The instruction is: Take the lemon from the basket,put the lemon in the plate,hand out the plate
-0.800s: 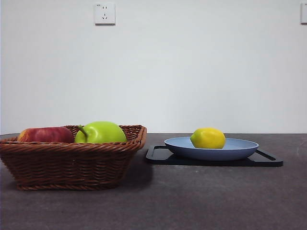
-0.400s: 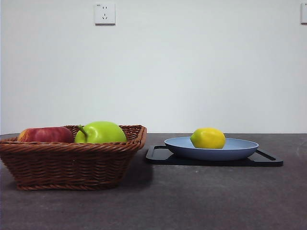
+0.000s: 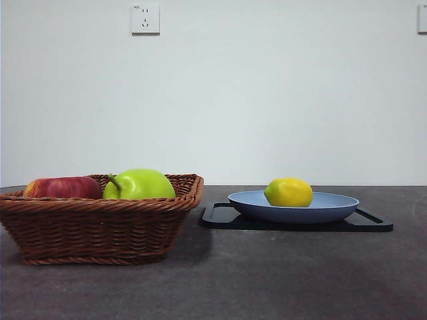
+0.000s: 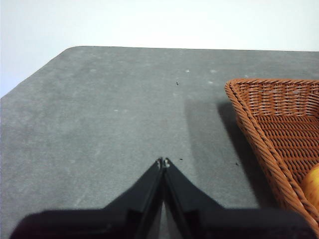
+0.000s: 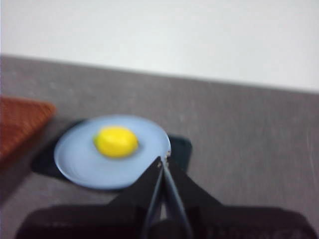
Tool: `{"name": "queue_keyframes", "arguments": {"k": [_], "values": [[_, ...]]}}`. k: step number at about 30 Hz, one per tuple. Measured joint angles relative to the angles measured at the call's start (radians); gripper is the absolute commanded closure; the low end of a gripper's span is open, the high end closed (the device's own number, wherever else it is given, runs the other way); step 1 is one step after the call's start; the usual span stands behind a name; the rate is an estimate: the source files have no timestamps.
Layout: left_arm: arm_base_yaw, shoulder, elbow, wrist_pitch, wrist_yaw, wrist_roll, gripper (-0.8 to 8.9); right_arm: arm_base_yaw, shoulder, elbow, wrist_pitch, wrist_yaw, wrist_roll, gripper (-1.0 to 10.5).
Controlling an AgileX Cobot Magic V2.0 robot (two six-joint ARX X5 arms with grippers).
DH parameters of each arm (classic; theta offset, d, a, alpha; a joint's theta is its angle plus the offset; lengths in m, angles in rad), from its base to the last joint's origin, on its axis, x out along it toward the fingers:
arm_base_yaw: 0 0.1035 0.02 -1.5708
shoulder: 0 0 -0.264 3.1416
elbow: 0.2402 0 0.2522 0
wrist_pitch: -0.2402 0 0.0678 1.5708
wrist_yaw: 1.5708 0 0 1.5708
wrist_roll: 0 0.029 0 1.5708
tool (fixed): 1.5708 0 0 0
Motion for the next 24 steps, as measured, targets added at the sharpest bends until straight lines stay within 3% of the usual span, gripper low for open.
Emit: {"name": "queue_keyframes", "arguments": {"k": [3,6,24], "values": [[0.0,0.0,0.0,0.0,0.0,0.0,8.05,-0.093,-0.031,-0.09,0.066,-0.073,0.002,9.4],[0.0,0.0,0.0,0.0,0.0,0.0,8.05,-0.132,-0.072,-0.164,0.129,-0.085,0.012,9.4],[0.0,0.0,0.0,0.0,0.0,0.0,8.05,-0.154,-0.214,-0.303,0.078,-0.083,0.042,9.4]]}}
